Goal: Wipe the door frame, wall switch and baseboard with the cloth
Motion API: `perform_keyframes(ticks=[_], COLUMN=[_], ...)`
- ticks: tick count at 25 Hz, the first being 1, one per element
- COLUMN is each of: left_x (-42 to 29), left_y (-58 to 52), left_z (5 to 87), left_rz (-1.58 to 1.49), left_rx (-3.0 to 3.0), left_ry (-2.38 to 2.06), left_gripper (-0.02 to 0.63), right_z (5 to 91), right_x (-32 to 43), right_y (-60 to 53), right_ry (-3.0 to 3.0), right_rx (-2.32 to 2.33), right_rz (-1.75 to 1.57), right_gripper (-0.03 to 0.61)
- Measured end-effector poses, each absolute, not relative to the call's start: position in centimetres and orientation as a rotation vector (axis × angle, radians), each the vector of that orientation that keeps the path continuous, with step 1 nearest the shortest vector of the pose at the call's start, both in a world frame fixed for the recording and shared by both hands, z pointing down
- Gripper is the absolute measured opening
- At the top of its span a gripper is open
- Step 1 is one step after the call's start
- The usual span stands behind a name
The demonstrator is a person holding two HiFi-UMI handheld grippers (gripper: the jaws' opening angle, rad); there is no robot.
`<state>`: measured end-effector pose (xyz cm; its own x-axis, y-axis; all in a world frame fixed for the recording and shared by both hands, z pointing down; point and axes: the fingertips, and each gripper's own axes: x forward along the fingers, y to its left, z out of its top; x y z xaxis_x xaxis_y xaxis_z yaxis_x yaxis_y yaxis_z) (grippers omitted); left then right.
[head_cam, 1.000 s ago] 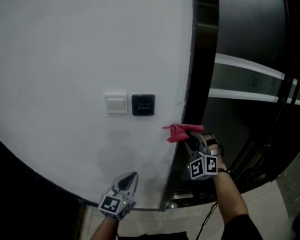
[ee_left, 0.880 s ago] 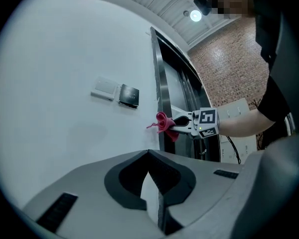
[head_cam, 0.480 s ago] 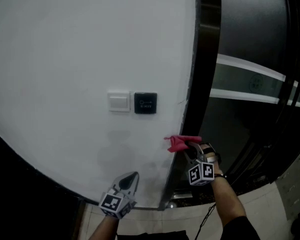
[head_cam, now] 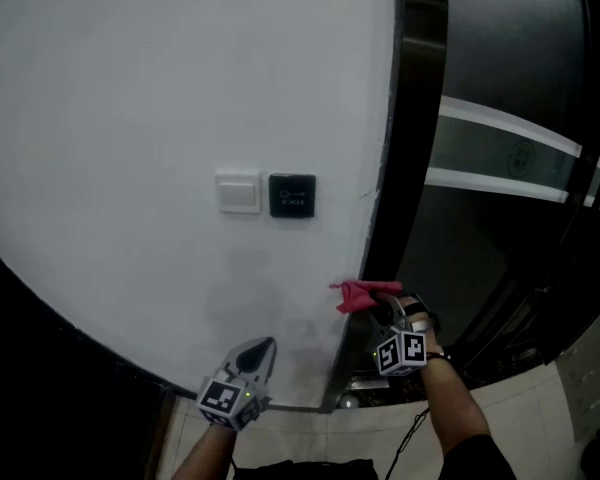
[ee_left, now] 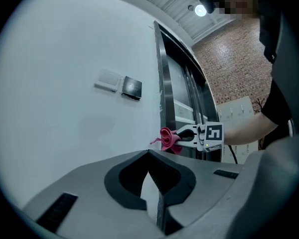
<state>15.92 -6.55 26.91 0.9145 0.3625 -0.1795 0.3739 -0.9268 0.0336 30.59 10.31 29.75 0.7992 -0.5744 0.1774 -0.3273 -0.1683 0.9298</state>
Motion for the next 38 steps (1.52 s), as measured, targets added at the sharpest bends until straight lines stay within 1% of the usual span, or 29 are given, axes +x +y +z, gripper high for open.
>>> perform_keyframes(ticks=[16,25,38], left_x=[17.8,18.2,19.4], left_y=[-5.1,-5.0,-4.6], left_z=[28.6,30.6,32.2], left_rz=[-0.216,-0.101,-0.042], left_rx=[3.011,2.978,2.970], left_ry=[0.607,0.563,0.579], left_gripper=[0.003,0.003,0.003], right_z=[35.8,40.3,43.6], right_x=[30.4,30.3,30.2], right_y=[10.3,11.1,10.7], right_ry=[-0.769,-0.818,-0.891], right_rx=[1.754,1.740,1.746], right_rz=[-0.157,-0.060,-0.022], right_gripper=[0.060,0.060,0.060])
